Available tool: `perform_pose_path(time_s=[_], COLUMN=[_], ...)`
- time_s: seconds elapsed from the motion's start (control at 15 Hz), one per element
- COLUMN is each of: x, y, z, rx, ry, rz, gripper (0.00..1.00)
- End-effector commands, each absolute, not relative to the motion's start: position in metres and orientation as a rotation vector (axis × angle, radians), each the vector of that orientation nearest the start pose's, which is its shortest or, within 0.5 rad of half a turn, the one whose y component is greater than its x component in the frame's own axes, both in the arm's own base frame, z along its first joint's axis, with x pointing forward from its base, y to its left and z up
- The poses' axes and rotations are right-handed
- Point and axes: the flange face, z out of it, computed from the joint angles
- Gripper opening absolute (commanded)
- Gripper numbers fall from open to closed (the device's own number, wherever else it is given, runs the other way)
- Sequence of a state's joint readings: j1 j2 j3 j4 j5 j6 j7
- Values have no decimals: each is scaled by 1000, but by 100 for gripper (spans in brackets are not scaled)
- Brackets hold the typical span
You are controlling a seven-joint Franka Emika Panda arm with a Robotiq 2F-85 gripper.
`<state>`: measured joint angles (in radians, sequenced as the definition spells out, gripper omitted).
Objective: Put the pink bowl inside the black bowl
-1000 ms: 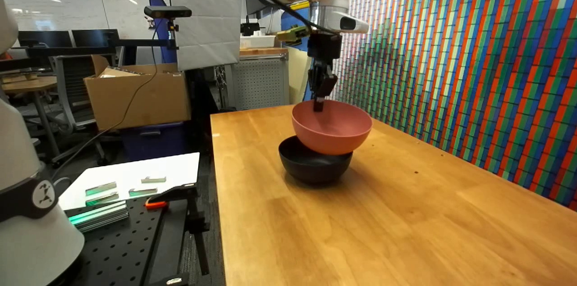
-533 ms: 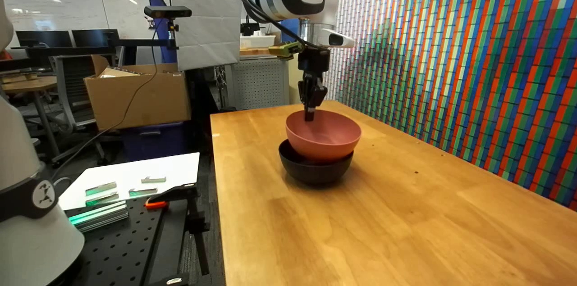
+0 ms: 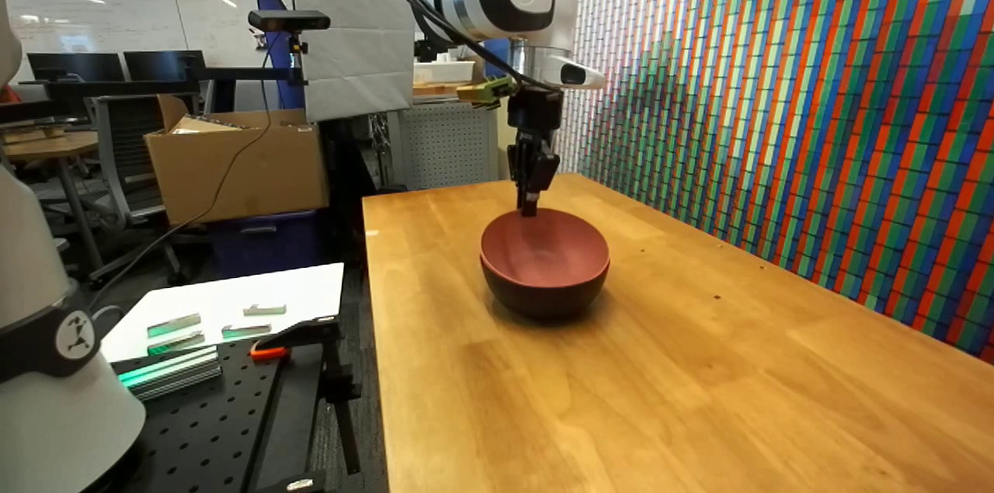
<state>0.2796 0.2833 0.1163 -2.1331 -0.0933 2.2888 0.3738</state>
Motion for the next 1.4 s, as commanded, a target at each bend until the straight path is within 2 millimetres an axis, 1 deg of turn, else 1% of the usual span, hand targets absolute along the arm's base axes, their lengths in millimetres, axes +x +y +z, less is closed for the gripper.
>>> perform_pose_path(time_s=[0.0, 0.13, 0.2, 0.27, 0.33, 0.4, 0.47, 0.6, 0.87, 1.13, 1.33], x=[508, 506, 506, 508, 509, 511, 511, 512, 513, 518, 528], y=[207, 204, 201, 196, 191, 186, 183, 178, 157, 126, 98], z=[273, 276, 279, 283, 287, 297, 308, 328, 370, 414, 441], rx=[-3243, -3248, -3250, -3251, -3248, -3222, -3198, -3141, -3049, -3021, -3037], ry=[-147, -149, -146, -132, -110, -71, -54, 2, 106, 178, 236], rz=[126, 126, 123, 125, 125, 155, 164, 195, 263, 284, 242], gripper=[54, 67, 76, 82, 91, 98, 100, 100, 100, 100, 100])
